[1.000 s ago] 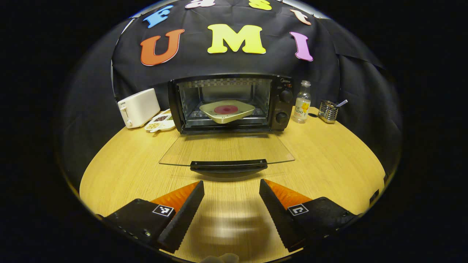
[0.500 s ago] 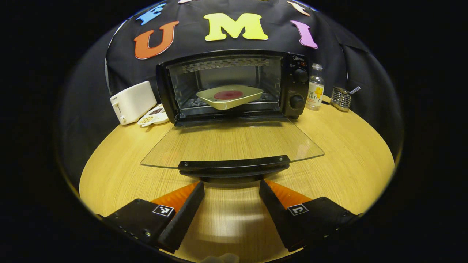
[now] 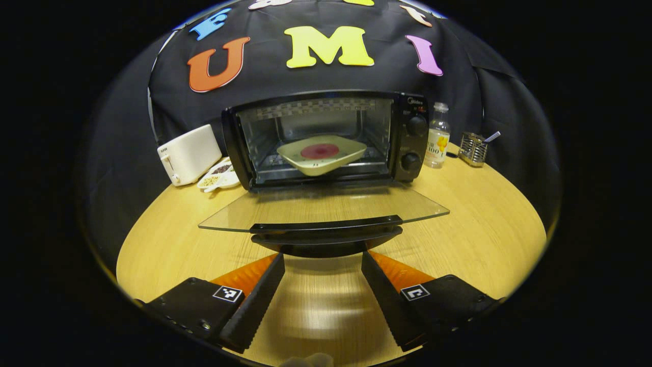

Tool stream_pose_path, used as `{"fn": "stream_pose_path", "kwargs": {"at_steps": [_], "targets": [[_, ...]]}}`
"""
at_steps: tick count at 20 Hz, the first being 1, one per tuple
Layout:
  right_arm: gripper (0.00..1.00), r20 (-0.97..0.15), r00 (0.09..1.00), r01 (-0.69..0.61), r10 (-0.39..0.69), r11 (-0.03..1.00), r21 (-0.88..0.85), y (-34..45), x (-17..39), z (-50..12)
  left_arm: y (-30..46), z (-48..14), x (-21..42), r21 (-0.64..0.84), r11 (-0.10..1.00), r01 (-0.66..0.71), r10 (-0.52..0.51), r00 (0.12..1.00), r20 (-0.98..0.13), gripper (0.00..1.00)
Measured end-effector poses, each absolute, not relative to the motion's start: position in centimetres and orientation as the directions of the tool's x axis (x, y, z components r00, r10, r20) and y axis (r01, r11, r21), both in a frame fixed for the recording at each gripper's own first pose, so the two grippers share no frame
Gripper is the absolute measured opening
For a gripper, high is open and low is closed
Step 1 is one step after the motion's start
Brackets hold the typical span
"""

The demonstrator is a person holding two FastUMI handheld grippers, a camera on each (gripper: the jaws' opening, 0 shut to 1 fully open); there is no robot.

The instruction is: Open the electric oven with the left hand, put the food in, and close the electric oven.

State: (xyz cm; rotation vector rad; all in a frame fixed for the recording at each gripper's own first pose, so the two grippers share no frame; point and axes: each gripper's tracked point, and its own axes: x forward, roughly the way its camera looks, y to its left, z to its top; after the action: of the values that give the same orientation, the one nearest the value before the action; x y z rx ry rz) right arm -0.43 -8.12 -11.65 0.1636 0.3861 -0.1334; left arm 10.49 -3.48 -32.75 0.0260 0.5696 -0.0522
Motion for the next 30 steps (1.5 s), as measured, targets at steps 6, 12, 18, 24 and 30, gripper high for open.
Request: {"fn": "stream_pose_path", "kwargs": {"at_steps": [6,12,18,24,30], "targets": [[1.00,-0.378,0.921,0.175,-0.093,0.966,0.188,-8.1,-0.3,-12.2,-3.0,-27.9,13.3,0.016,0.998,0.057,-0.043,0.886,-0.461,0.97],[1.00,-0.359,0.926,0.211,-0.117,0.949,0.235,-9.3,-0.6,-12.8,-3.3,-24.3,16.3,0.044,0.996,0.075,-0.050,0.908,-0.416,0.97],[1.00,-0.350,0.928,0.236,-0.127,0.928,0.289,-10.1,-1.4,-12.9,-4.7,-21.4,19.5,0.047,0.995,0.091,-0.068,0.931,-0.360,0.97],[1.00,-0.358,0.922,0.252,-0.149,0.932,0.259,-10.9,-2.2,-13.0,-5.7,-21.5,20.5,0.034,0.995,0.089,-0.070,0.927,-0.368,0.97],[1.00,-0.366,0.919,0.249,-0.147,0.936,0.249,-10.8,-2.5,-13.0,-5.9,-22.2,19.6,0.016,0.996,0.086,-0.074,0.922,-0.380,0.97]]}}
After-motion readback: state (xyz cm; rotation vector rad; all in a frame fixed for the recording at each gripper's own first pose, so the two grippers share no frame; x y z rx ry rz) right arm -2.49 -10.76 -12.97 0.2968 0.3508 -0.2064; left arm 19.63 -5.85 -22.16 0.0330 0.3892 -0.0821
